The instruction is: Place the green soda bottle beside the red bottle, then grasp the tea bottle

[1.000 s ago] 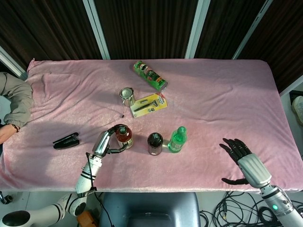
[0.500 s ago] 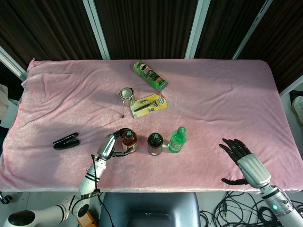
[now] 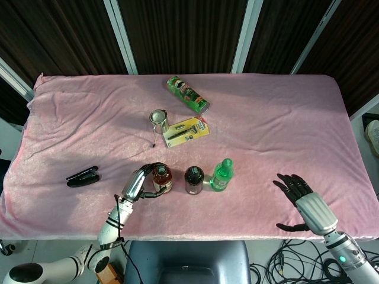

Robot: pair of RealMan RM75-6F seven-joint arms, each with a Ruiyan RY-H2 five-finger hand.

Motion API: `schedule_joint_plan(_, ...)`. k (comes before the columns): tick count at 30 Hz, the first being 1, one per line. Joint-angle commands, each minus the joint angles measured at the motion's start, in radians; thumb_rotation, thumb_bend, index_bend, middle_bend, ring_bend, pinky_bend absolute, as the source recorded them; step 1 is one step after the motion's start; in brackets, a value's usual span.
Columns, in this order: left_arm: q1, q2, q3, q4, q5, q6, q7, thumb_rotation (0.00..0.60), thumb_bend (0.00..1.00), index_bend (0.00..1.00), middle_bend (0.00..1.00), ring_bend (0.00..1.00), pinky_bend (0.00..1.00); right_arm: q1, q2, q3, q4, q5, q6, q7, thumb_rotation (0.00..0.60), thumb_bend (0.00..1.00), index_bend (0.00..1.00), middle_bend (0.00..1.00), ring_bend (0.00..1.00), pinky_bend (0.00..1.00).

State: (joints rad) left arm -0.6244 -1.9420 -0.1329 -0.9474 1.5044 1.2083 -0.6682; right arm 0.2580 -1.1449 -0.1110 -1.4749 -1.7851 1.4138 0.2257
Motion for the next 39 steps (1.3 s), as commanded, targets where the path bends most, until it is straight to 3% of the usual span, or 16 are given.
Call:
schedule_joint_plan(1,0.001,0.000,0.008,0.001,0.010,0.008,-0.013,0.600,0.44,0.34,0.29,0.14,0.13,0.001,0.001,-0.001,-0.001,0.000,-0.003,0.000,0.600,0.11,0.00,0.00,0.00,0.14)
schedule_joint_plan(4,0.000,0.007,0.015,0.002,0.018,0.009,-0.024,0.600,0.39,0.19,0.18,0.05,0.07,0.001,0.002,0.000,-0.002,0.001,-0.004,-0.003,0.600,0.11,0.00,0.00,0.00,0.14)
schedule_joint_plan(7,0.004,0.008,0.017,0.003,0.024,0.024,-0.016,0.600,0.38,0.10,0.15,0.04,0.06,0.000,0.004,0.000,-0.004,0.003,-0.007,-0.008,0.600,0.11,0.00,0.00,0.00,0.14)
schedule_joint_plan(13,0.024,0.026,0.033,-0.007,0.044,0.074,0.009,0.600,0.34,0.02,0.09,0.02,0.05,-0.003,0.006,0.000,-0.009,0.002,-0.002,-0.013,0.600,0.11,0.00,0.00,0.00,0.14)
schedule_joint_plan(16,0.057,0.077,0.057,-0.021,0.066,0.127,0.093,0.600,0.34,0.00,0.07,0.02,0.06,-0.007,0.013,-0.001,-0.013,0.000,0.003,-0.016,0.600,0.11,0.00,0.00,0.00,0.14)
schedule_joint_plan(19,0.151,0.186,0.095,-0.037,0.095,0.263,0.291,0.600,0.34,0.00,0.07,0.03,0.07,-0.017,0.021,0.002,-0.013,0.006,0.020,-0.022,0.600,0.11,0.00,0.00,0.00,0.14)
schedule_joint_plan(21,0.235,0.312,0.123,-0.081,0.081,0.324,0.529,0.600,0.34,0.00,0.06,0.02,0.07,-0.025,0.029,0.004,-0.018,0.022,0.019,-0.032,0.600,0.11,0.00,0.00,0.00,0.14)
schedule_joint_plan(24,0.374,0.515,0.150,-0.315,-0.014,0.381,0.860,0.600,0.34,0.00,0.01,0.00,0.02,-0.044,0.051,0.009,-0.057,0.075,-0.001,-0.096,0.600,0.11,0.00,0.00,0.00,0.13)
schedule_joint_plan(26,0.440,0.595,0.163,-0.441,-0.053,0.429,0.939,0.600,0.34,0.00,0.00,0.00,0.00,-0.065,0.058,0.022,-0.088,0.129,-0.005,-0.176,0.600,0.11,0.00,0.00,0.00,0.12)
schedule_joint_plan(30,0.511,0.658,0.185,-0.518,-0.075,0.464,0.965,0.600,0.34,0.00,0.00,0.00,0.00,-0.105,0.063,0.050,-0.172,0.249,-0.012,-0.334,0.600,0.11,0.00,0.00,0.00,0.11)
schedule_joint_plan(39,0.527,0.689,0.182,-0.559,-0.039,0.442,0.961,0.600,0.34,0.00,0.00,0.00,0.00,-0.108,0.058,0.051,-0.192,0.236,-0.027,-0.378,0.600,0.11,0.00,0.00,0.00,0.11)
